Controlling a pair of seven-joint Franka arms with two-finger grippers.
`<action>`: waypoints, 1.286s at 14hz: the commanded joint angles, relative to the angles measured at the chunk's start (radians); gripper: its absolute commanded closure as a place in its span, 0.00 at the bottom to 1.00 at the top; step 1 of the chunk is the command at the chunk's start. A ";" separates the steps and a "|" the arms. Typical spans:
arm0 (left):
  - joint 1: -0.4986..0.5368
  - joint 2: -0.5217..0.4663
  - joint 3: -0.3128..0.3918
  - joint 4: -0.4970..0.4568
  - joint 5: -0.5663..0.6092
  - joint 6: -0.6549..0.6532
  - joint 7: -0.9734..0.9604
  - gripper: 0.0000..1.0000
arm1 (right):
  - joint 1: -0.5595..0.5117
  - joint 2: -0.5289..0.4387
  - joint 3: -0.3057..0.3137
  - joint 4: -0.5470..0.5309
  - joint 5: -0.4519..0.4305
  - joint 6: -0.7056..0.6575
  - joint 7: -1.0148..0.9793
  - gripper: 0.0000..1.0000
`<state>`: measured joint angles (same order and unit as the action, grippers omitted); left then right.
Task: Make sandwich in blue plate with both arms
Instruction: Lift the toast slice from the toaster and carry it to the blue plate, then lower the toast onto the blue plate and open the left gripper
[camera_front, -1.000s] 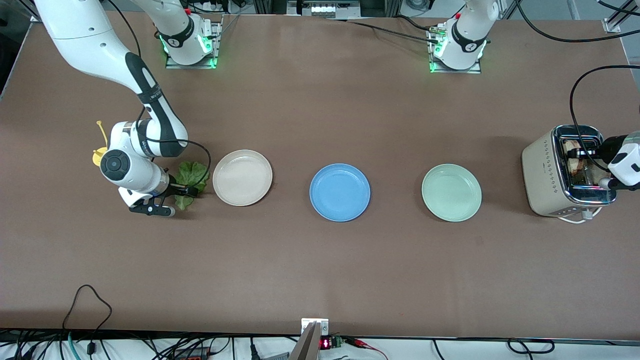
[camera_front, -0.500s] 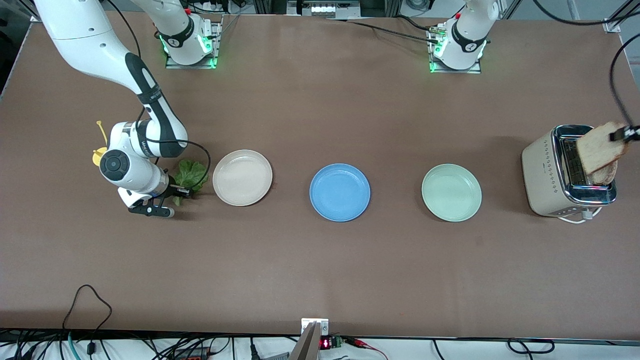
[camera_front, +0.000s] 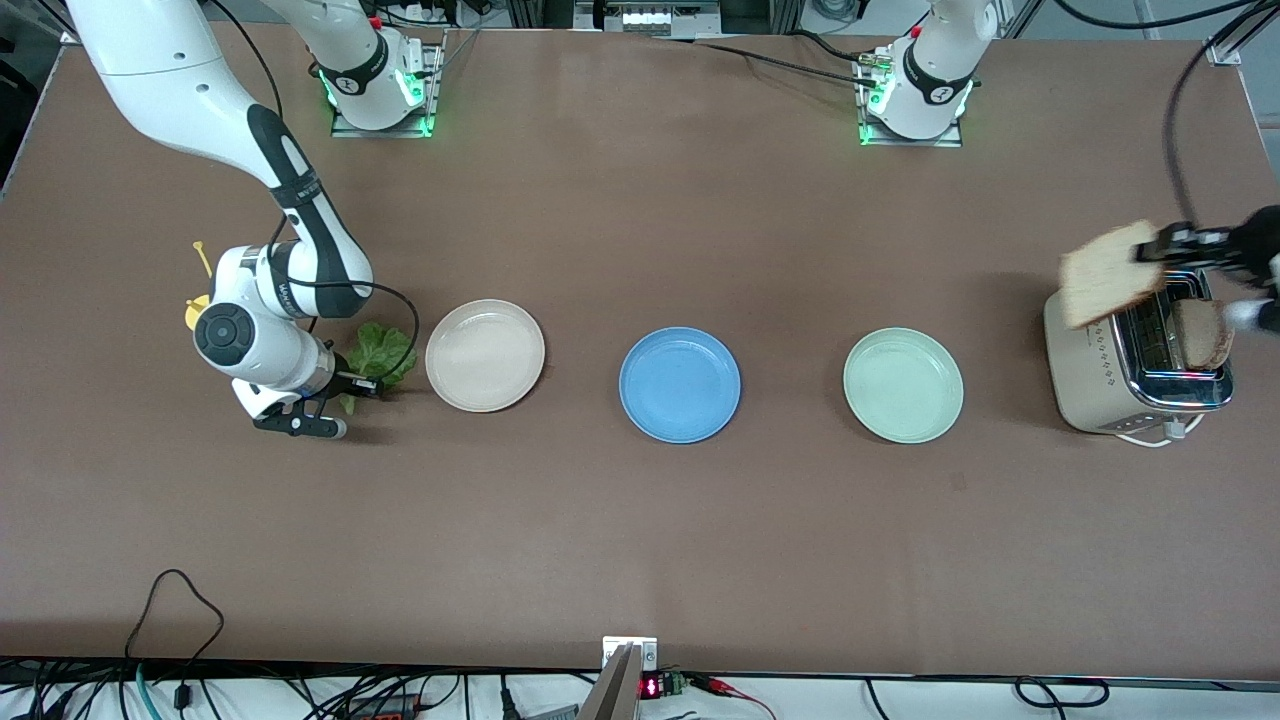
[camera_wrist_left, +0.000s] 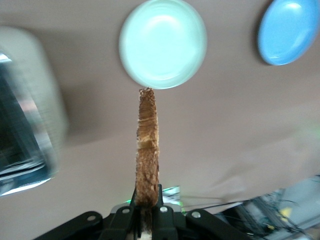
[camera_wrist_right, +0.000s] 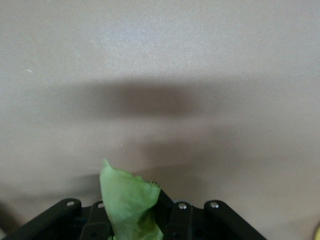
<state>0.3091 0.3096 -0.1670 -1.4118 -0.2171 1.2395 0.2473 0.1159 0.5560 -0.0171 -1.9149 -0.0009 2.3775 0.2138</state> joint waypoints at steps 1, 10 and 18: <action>-0.014 0.078 -0.086 -0.013 -0.102 0.082 -0.113 0.99 | -0.001 -0.034 0.003 0.069 0.012 -0.140 -0.010 1.00; -0.272 0.273 -0.111 -0.065 -0.496 0.536 -0.227 0.99 | -0.001 -0.071 0.005 0.188 0.136 -0.371 -0.005 1.00; -0.459 0.382 -0.115 -0.123 -0.563 0.900 -0.223 0.99 | -0.001 -0.071 0.006 0.189 0.147 -0.373 0.003 1.00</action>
<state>-0.1379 0.7003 -0.2856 -1.4994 -0.7249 2.0868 0.0109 0.1192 0.4856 -0.0140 -1.7371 0.1308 2.0220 0.2141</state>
